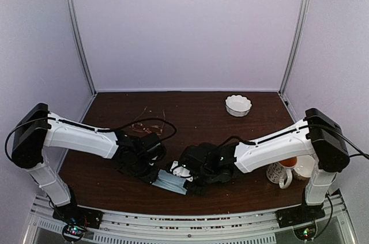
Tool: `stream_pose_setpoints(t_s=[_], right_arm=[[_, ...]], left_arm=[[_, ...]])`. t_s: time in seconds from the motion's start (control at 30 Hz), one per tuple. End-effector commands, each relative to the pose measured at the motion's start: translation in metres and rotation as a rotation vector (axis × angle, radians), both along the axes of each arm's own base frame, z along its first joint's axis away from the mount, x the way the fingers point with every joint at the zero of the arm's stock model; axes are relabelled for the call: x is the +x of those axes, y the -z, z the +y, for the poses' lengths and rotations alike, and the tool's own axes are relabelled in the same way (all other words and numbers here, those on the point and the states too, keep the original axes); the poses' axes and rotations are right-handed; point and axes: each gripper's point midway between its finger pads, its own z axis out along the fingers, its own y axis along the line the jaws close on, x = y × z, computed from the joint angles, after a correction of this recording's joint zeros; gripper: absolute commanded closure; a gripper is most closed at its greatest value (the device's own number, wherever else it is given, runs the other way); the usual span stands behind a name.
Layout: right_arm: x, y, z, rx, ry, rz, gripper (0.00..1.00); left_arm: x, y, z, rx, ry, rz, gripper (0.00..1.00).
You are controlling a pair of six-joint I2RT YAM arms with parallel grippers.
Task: Organize the sunglasses
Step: Adjust the folded cleaning cloth at the center of the board.
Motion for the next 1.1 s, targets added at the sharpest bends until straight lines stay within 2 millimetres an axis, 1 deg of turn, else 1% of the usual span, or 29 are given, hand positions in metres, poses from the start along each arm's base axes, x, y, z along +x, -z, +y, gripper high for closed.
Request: stream_pose_setpoints(t_s=[0.0, 0.27, 0.5, 0.63, 0.77, 0.9, 0.97, 1.07], right_arm=[[0.006, -0.013, -0.002, 0.029, 0.029, -0.027, 0.6], [0.008, -0.014, -0.004, 0.03, 0.039, -0.04, 0.59], [0.014, -0.017, -0.006, 0.029, 0.064, -0.068, 0.58], [0.017, -0.019, -0.008, 0.029, 0.084, -0.084, 0.58], [0.021, -0.023, -0.01, 0.031, 0.1, -0.105, 0.57], [0.02, -0.027, -0.009, 0.05, 0.097, -0.11, 0.57], [0.022, -0.032, -0.008, 0.061, 0.098, -0.119, 0.57], [0.026, -0.038, -0.01, 0.072, 0.113, -0.145, 0.57]], left_arm=[[0.016, -0.009, -0.014, -0.051, -0.02, -0.029, 0.6], [0.022, -0.006, -0.017, -0.058, -0.029, -0.01, 0.61], [0.027, 0.0, -0.015, -0.054, -0.057, 0.004, 0.61], [0.032, 0.0, -0.011, -0.053, -0.085, 0.009, 0.61], [0.033, -0.006, -0.007, -0.037, -0.1, 0.002, 0.61], [0.031, -0.02, -0.003, -0.057, -0.104, -0.011, 0.6], [0.026, -0.025, 0.001, -0.067, -0.103, -0.006, 0.59], [0.016, -0.026, 0.004, -0.079, -0.095, 0.031, 0.59]])
